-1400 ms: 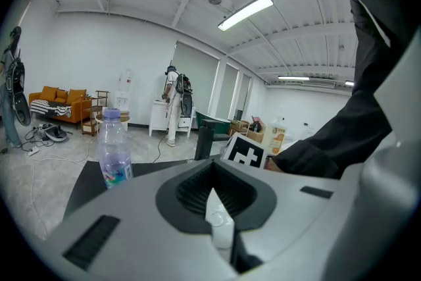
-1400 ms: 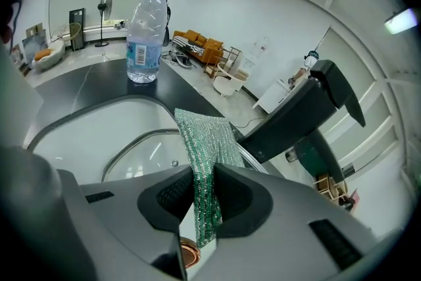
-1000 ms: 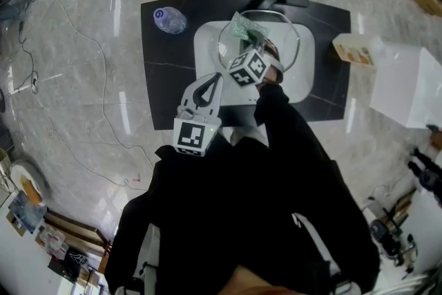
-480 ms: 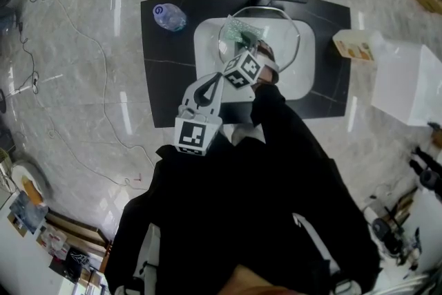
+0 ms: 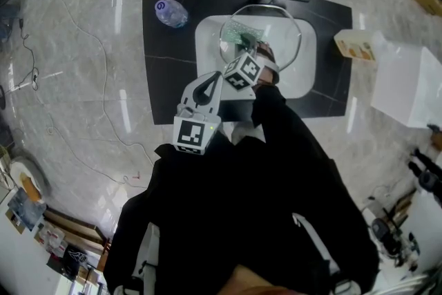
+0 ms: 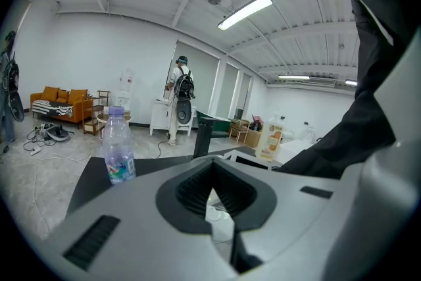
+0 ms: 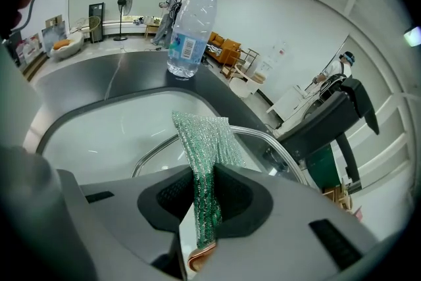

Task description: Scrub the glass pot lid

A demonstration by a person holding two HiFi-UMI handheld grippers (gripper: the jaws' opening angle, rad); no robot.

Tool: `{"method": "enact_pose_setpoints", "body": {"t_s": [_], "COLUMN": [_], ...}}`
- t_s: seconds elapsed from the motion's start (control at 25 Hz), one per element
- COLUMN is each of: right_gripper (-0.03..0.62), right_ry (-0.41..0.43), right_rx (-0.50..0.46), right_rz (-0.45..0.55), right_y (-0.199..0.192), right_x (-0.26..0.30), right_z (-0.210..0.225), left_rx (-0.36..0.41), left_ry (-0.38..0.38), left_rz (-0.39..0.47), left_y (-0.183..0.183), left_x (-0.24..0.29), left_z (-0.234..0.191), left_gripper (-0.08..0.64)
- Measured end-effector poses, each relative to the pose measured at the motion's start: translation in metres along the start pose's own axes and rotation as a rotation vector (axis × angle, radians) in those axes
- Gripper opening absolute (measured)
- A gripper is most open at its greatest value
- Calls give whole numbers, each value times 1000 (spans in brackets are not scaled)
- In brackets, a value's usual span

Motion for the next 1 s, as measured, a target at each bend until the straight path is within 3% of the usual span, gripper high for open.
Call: {"method": "enact_pose_setpoints", "body": {"t_s": [0.24,0.48,1.0], "right_gripper": [72,72,72], "right_ry": [-11,53,93], "right_rx": [-17,-50,-99], "right_rz": [-4,10,-1], "right_y": [-9,-12,-25], "right_x": [3,-4,-2], "right_z": [-14,-27,-57], "left_rx": [2,5,10], "left_ry": [-6,-8,5], "left_rz": [2,6,-3], "left_y": [-1,0,-4], "left_x": [2,3,-2], "left_z": [3,8,10], "left_gripper": [3,3,3]}}
Point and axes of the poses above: the fingertips, and each gripper's own axes: x forward along the fingers, z to its right, y out of its top, the point moved 7 cm from there along -x, backward along the fingers, and after that the axes turned 11 degrees about -x, right-handed, at the moved point
